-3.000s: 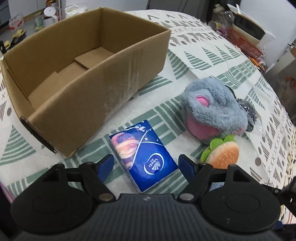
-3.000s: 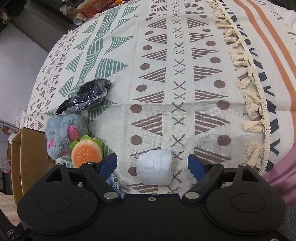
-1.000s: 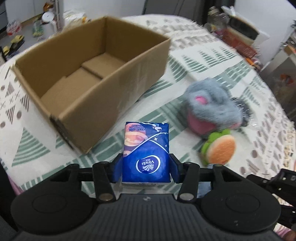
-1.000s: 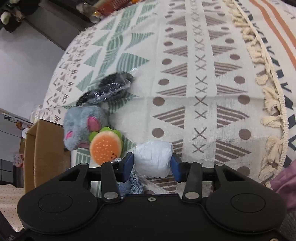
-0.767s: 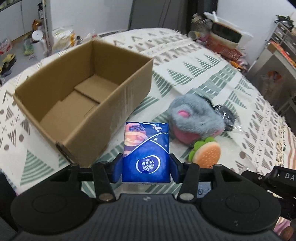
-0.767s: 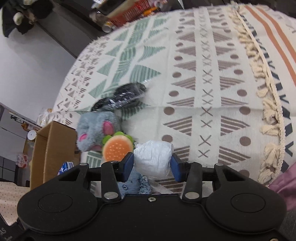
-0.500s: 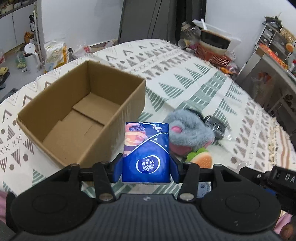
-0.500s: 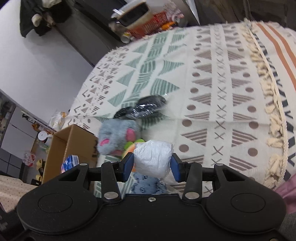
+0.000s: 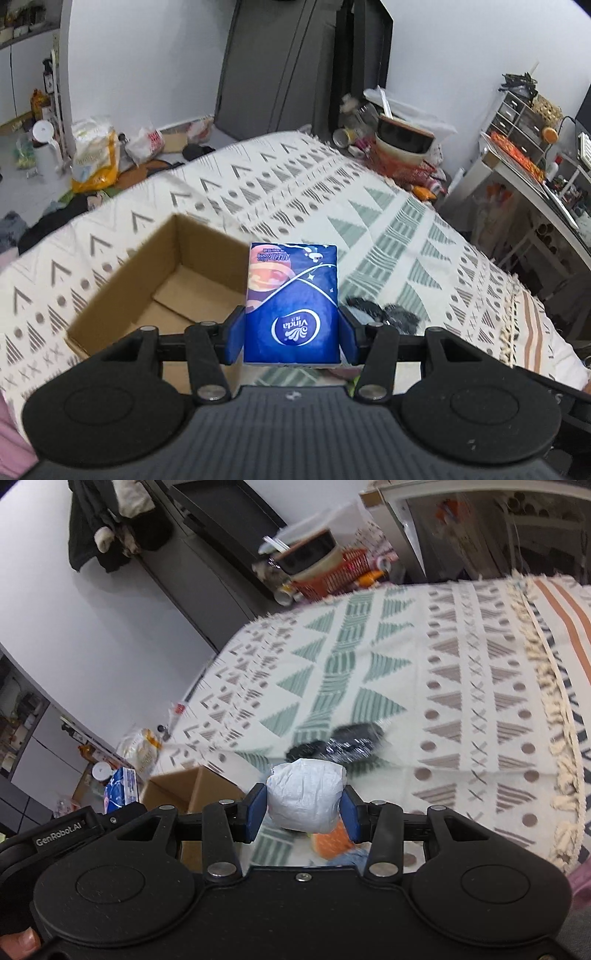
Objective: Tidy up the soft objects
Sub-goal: 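Carry the tissue pack into the box with the left gripper while the right drops the white ball there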
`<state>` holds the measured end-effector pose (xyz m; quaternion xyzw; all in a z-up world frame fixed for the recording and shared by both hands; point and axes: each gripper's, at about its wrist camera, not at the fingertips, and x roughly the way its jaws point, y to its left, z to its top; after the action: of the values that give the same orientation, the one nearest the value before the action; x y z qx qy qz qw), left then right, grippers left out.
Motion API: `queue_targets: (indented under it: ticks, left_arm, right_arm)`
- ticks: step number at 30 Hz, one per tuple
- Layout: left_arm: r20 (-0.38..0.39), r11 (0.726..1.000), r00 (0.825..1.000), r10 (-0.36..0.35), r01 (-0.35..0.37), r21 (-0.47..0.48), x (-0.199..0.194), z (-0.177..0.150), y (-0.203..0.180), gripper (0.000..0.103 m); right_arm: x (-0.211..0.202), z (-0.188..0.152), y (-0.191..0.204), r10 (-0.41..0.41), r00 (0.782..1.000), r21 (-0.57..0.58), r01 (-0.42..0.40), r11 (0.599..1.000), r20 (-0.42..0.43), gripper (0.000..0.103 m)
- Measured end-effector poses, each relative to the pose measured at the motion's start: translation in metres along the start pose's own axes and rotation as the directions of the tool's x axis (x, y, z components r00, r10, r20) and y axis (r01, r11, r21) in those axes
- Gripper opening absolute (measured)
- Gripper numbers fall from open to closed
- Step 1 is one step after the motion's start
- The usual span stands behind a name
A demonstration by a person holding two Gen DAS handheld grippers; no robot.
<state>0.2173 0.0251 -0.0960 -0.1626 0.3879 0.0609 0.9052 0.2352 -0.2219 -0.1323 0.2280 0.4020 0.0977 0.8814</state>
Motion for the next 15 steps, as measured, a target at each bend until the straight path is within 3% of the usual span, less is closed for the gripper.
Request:
queue_targets:
  ticks: [12,15]
  left_arm:
    - [0.047,1.0,0.999,0.017,-0.018,0.014,0.013,0.027,0.016,0.05]
    - [0.048,1.0,0.999,-0.011,0.011,-0.01,0.02,0.024,0.025,0.05]
  right_arm:
    - [0.001,0.011,0.041,0.026,0.998,-0.032,-0.024,0.999,0.05,0.042]
    - [0.006,0.01,0.051,0.024,0.998,-0.056,-0.021,0.998,0.052,0.042]
